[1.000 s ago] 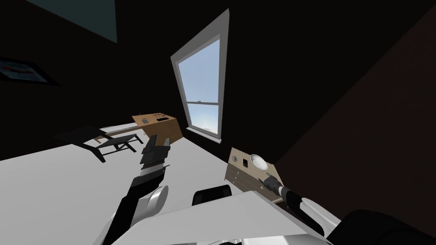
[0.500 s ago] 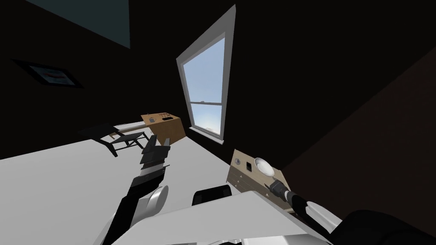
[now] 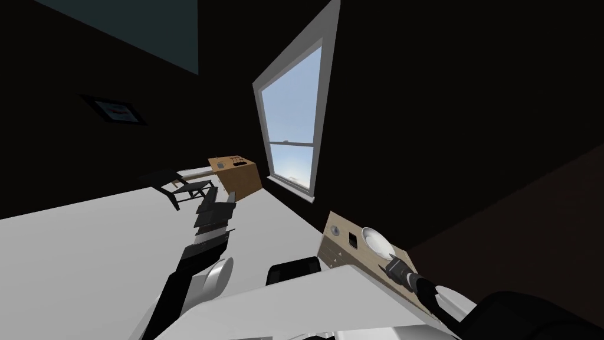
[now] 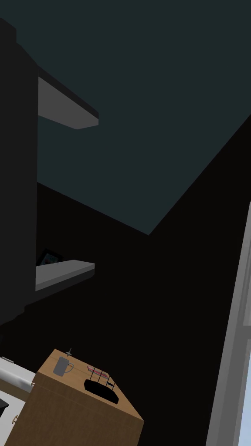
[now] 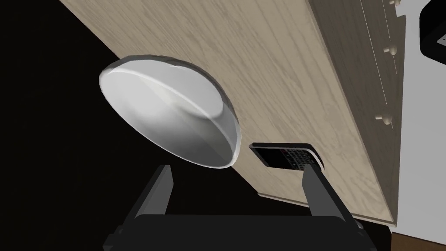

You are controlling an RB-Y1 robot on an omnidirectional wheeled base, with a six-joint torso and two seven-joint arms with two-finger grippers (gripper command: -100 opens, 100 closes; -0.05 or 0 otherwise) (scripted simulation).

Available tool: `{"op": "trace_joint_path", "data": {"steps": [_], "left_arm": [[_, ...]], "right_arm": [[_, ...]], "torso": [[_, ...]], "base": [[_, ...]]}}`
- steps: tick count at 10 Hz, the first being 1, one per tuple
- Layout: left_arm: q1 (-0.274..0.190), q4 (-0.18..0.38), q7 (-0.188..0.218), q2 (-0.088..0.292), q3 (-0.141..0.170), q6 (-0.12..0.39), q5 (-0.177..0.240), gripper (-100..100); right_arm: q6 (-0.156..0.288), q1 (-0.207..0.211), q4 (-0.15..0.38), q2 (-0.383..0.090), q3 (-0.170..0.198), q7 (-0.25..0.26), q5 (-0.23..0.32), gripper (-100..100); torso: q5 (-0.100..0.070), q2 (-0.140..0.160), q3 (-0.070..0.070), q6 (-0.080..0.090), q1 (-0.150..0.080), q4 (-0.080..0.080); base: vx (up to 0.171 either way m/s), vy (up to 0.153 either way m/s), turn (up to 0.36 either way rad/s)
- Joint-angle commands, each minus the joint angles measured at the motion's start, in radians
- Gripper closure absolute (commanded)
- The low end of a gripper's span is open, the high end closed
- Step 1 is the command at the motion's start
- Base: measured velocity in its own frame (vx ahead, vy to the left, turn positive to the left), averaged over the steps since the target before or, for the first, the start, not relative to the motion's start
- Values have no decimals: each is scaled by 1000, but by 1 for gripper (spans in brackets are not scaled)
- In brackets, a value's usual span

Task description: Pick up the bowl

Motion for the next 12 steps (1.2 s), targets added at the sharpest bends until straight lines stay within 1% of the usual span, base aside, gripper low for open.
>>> {"op": "trace_joint_path", "data": {"steps": [1,2,3,6,7,8,9,11,12], "left_arm": [[0,0,0,0,0,0,0,0],[0,0,0,0,0,0,0,0],[0,0,0,0,0,0,0,0],[0,0,0,0,0,0,0,0],[0,0,0,0,0,0,0,0],[0,0,0,0,0,0,0,0],[0,0,0,0,0,0,0,0],[0,0,0,0,0,0,0,0],[0,0,0,0,0,0,0,0]], "right_arm": [[6,-12,50,3,3,4,27,-100],[10,-19,89,2,9,2,42,-100],[10,-19,102,2,9,2,42,-100],[14,-39,191,10,29,-7,77,-100],[14,-39,191,10,29,-7,77,-100],[14,-45,214,16,36,-10,86,-100],[12,-52,247,33,51,-16,98,-100],[17,-54,244,35,48,-15,98,-100],[14,-55,247,37,46,-11,98,0]], "torso": [[0,0,0,0,0,0],[0,-2,-1,0,0,0],[0,-3,-2,0,0,-1],[0,-1,-1,0,0,0],[0,-2,-1,0,-1,-1],[0,-1,-1,1,0,0],[0,0,0,0,0,0],[0,0,0,1,-1,0],[0,2,1,1,0,0]], "base": [[92,2,193],[105,0,192],[71,3,44],[80,-7,109],[70,-14,49],[52,-5,53],[71,-22,141],[40,-17,27],[0,0,0]]}}
